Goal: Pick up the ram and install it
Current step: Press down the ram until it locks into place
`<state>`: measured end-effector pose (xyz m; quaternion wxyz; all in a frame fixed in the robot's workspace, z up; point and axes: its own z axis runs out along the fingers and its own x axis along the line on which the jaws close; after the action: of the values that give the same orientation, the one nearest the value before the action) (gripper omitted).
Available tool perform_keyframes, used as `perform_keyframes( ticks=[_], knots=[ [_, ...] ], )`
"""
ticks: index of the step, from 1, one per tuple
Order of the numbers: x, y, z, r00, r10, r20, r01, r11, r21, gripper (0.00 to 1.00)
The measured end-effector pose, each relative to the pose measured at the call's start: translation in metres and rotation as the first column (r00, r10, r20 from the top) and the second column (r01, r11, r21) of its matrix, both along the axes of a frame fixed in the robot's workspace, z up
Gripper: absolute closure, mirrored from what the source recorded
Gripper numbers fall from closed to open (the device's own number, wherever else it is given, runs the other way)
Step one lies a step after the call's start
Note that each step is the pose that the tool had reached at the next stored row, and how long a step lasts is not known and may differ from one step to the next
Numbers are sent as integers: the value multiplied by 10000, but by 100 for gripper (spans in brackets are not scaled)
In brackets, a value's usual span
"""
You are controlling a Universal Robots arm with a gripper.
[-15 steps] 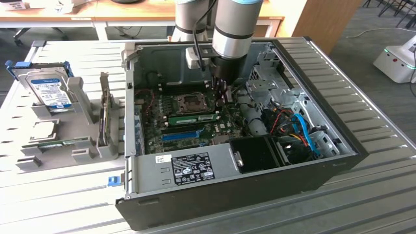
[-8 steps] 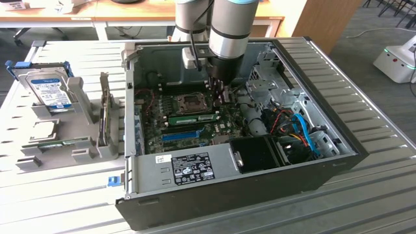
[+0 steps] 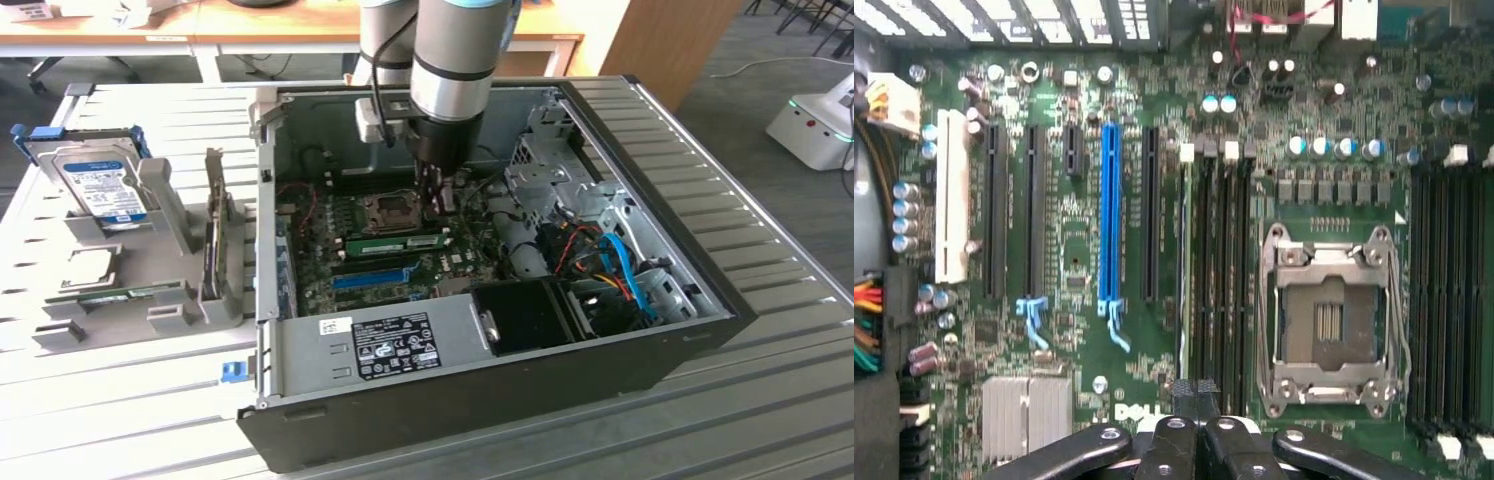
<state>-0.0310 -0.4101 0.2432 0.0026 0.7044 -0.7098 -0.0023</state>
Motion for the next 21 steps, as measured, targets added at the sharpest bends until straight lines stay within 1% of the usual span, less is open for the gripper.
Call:
perform_keyframes(
  ticks=[13,21],
  knots=[
    [-322,1,-4,10000,0,0,0,10000,0,90],
    [-494,1,-7,10000,-1,0,1,10000,0,90]
  ],
)
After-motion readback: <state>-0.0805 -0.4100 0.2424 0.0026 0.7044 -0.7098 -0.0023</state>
